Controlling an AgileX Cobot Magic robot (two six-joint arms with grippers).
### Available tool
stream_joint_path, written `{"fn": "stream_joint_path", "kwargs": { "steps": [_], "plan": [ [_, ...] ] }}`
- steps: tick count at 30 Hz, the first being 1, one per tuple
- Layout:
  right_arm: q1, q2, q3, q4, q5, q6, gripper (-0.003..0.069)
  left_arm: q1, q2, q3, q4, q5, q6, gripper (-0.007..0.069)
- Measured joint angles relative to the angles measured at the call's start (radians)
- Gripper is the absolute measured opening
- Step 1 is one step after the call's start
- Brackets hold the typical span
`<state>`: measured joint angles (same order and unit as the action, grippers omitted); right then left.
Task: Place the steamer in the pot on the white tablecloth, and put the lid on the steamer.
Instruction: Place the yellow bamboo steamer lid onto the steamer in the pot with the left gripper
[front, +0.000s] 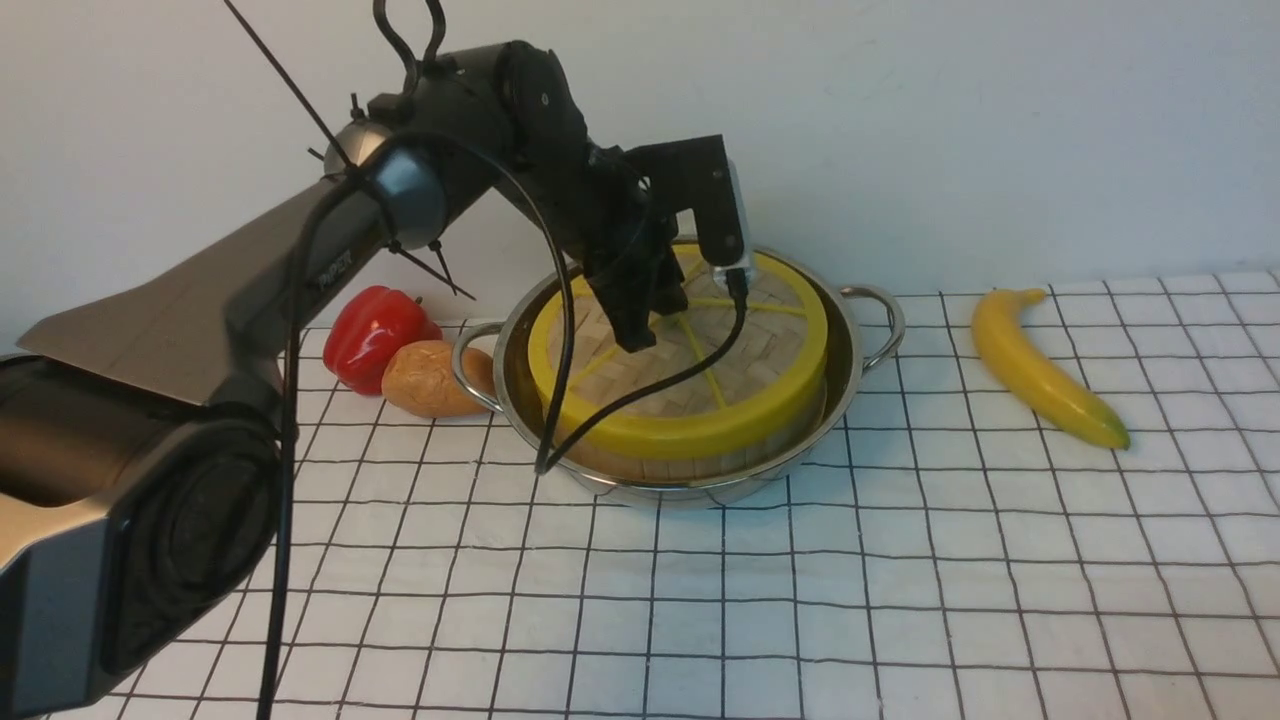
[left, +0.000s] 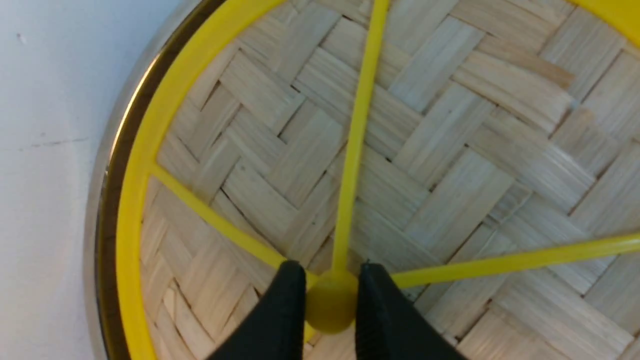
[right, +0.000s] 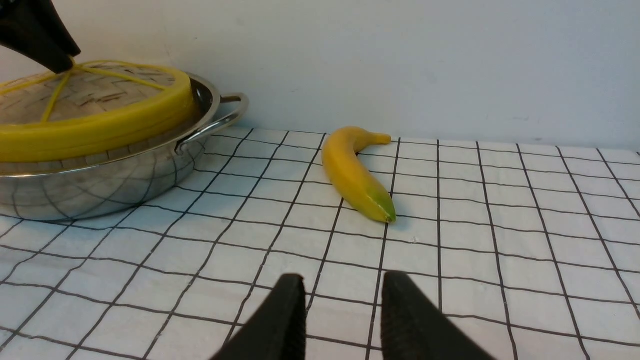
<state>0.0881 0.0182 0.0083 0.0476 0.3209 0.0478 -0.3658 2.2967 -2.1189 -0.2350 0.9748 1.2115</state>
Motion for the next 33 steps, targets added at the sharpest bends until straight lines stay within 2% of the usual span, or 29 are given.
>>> {"fn": "stream_joint_path", "kwargs": {
  "steps": [6,9,15,18,29,33],
  "plan": [
    [0.0,0.0,0.0,0.0,0.0,0.0,0.024,0.0,0.0,-0.003,0.009,0.007,-0.02,0.012],
    [0.0,0.0,0.0,0.0,0.0,0.0,0.024,0.0,0.0,-0.003,0.01,-0.001,-0.024,0.0148],
    [0.0,0.0,0.0,0.0,0.0,0.0,0.024,0.001,0.0,-0.003,-0.046,-0.015,-0.011,0.0269],
    [0.0,0.0,0.0,-0.001,0.0,0.0,0.024,0.001,0.0,-0.003,-0.094,-0.015,0.009,0.029],
    [0.0,0.0,0.0,-0.001,0.0,0.0,0.024,0.001,-0.024,-0.027,-0.162,-0.002,0.019,0.0295],
    [0.0,0.0,0.0,-0.001,0.0,0.0,0.024,0.006,-0.144,-0.045,-0.178,-0.001,-0.09,0.0295]
  ]
}}
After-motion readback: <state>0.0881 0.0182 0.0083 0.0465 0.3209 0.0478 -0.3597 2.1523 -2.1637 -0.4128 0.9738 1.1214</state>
